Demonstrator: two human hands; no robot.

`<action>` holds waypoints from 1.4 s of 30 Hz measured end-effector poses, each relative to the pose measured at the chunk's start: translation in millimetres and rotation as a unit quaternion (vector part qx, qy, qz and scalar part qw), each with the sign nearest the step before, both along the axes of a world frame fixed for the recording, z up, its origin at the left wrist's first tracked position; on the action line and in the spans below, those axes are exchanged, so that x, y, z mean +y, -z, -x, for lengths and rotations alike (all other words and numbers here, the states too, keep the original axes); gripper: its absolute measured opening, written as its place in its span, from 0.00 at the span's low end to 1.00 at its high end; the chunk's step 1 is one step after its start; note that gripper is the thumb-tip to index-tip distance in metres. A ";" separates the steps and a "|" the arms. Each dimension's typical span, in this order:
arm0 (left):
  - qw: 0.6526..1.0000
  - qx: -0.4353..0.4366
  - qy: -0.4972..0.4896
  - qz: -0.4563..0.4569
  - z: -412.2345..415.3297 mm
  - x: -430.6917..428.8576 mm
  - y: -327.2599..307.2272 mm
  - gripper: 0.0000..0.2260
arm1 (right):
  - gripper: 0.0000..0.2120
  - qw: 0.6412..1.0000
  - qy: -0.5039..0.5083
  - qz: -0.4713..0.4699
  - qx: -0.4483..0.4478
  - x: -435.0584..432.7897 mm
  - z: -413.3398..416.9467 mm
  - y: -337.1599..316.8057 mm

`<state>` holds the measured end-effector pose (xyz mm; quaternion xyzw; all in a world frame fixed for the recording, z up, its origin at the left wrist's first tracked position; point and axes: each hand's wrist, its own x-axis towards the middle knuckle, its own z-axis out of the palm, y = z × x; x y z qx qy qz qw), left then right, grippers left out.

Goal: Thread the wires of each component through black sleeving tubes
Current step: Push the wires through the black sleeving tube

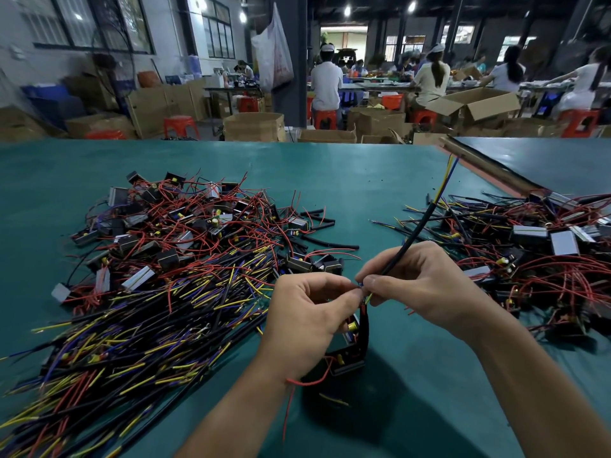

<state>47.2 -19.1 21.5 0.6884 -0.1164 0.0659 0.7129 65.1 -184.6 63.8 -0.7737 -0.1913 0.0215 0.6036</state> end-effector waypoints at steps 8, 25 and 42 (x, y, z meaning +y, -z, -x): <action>0.999 -0.024 -0.013 -0.023 1.9 -3.2 -1.0 0.02 | 0.06 1.000 -0.015 0.012 -0.004 -2.3 -2.0 1.1; 0.966 0.155 0.205 0.026 1.1 8.5 -10.9 0.07 | 0.11 0.997 -0.060 -0.034 0.022 -3.7 -1.9 4.0; 0.990 0.075 0.119 -0.011 2.2 5.6 -10.6 0.06 | 0.09 0.998 -0.062 -0.021 0.021 -5.0 -3.9 4.8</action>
